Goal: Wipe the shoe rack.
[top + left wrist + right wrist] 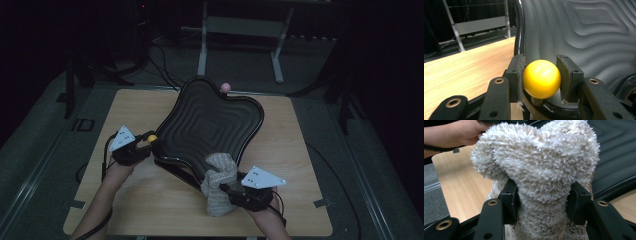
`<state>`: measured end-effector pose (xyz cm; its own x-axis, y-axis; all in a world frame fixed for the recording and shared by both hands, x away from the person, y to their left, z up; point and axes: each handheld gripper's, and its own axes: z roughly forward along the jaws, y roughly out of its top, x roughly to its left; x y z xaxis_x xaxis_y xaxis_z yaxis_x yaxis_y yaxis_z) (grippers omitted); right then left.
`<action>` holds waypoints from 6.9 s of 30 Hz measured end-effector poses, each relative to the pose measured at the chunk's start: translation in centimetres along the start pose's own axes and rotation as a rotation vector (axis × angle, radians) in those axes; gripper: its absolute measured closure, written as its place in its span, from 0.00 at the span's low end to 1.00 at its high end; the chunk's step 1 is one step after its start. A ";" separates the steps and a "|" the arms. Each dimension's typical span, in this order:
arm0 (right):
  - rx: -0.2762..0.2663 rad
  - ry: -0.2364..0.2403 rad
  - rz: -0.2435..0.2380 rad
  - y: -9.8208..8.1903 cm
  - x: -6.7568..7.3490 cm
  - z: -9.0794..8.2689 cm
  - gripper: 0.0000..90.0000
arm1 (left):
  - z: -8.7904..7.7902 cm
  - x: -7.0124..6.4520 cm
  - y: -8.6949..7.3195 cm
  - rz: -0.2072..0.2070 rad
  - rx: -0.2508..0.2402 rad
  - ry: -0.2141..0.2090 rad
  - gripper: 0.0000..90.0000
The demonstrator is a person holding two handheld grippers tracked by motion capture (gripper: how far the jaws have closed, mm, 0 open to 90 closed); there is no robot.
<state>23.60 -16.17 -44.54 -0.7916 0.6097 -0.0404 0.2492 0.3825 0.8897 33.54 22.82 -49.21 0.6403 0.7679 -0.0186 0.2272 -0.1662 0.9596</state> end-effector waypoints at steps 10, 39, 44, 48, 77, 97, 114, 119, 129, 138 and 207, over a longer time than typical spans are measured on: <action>0.008 -0.033 0.015 0.0 -1.2 -0.2 0.57 | -0.9 -1.0 -0.3 0.005 -0.002 0.008 0.66; 0.022 -0.089 0.070 0.8 -5.6 1.0 0.58 | -2.6 -3.7 -0.5 0.027 0.025 0.045 0.66; 0.019 -0.100 0.070 0.9 -6.3 1.3 0.59 | -2.7 -4.2 -0.5 0.030 0.028 0.060 0.66; 0.026 -0.103 0.065 1.2 -6.7 1.7 0.59 | -2.9 -4.5 -0.6 0.029 0.028 0.079 0.65; 0.013 -0.098 0.083 2.6 -6.9 4.8 0.63 | -3.9 -2.9 -1.3 0.018 -0.006 0.130 0.65; -0.090 -0.129 0.053 3.7 -7.7 -0.6 0.79 | -4.4 -2.3 -1.0 -0.023 -0.029 0.109 0.55; -0.077 -0.262 0.132 2.0 -15.3 0.6 0.78 | -5.1 -2.4 -0.7 0.004 -0.057 0.026 0.26; -0.051 -0.296 0.188 0.9 -17.8 2.9 0.78 | -5.0 -2.4 -0.9 0.002 -0.051 0.021 0.20; 0.074 -0.324 0.277 -2.0 -21.2 7.8 0.77 | -5.2 -2.6 -1.2 0.011 -0.046 0.018 0.16; 0.184 -0.342 0.330 -4.9 -22.3 11.7 0.76 | -5.4 -2.9 -1.2 0.018 -0.043 0.021 0.16; 0.050 -0.400 0.217 -10.8 -13.1 -3.5 0.16 | -9.9 -3.4 -7.5 -0.069 0.089 0.103 0.16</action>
<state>29.26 -30.73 -52.03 -0.4432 0.8957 -0.0369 0.4193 0.2435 0.8746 22.33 27.57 -53.57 0.5433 0.8380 -0.0505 0.3351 -0.1613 0.9283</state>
